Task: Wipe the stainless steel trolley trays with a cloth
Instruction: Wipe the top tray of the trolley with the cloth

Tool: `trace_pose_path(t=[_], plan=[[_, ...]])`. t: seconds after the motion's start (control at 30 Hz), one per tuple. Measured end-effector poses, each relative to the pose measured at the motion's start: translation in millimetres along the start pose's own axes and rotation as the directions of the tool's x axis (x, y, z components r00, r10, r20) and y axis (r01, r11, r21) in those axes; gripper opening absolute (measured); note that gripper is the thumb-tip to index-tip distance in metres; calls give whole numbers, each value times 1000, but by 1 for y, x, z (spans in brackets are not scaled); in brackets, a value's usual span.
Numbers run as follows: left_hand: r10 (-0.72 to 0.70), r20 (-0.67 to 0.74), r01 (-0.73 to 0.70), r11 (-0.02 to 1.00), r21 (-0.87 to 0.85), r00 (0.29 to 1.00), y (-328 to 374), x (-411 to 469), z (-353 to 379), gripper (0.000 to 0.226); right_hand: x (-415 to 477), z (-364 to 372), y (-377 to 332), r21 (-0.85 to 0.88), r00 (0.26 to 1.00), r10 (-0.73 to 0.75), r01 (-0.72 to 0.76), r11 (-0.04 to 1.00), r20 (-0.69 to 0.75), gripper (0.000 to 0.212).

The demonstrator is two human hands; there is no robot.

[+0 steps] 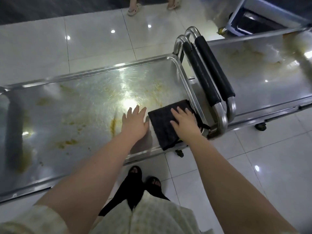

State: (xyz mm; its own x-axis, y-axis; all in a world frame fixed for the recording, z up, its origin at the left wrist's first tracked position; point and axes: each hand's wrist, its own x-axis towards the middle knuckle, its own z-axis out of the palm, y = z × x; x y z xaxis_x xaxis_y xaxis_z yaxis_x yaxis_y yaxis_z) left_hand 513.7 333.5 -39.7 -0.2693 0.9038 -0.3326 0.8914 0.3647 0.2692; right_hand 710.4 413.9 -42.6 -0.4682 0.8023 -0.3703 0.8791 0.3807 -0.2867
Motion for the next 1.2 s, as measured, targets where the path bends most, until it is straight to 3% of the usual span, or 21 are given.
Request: trace_pose_path(t=[0.17,0.4,0.57,0.7,0.83,1.2], plan=[[25,36,-30,987,158,999,-53,4,20,61,-4,48,-7,-155,997,44,-33,987,64,71],[57,-95,-45,991,125,994,-77,52,17,57,23,53,-11,-242,997,48,-33,970,58,70],[35,-46,-28,989,144,998,-90,74,21,56,32,47,3,-319,999,-47,54,946,27,72],[51,-97,-37,990,138,994,-98,77,21,54,40,50,13,-321,990,-141,134,938,3,72],[-88,-128,99,991,85,988,-110,87,25,55,53,50,12,-322,985,-171,157,934,-16,72],[-109,-172,127,987,96,979,-114,88,39,57,220,13,-55,-269,997,-61,46,962,-49,72]])
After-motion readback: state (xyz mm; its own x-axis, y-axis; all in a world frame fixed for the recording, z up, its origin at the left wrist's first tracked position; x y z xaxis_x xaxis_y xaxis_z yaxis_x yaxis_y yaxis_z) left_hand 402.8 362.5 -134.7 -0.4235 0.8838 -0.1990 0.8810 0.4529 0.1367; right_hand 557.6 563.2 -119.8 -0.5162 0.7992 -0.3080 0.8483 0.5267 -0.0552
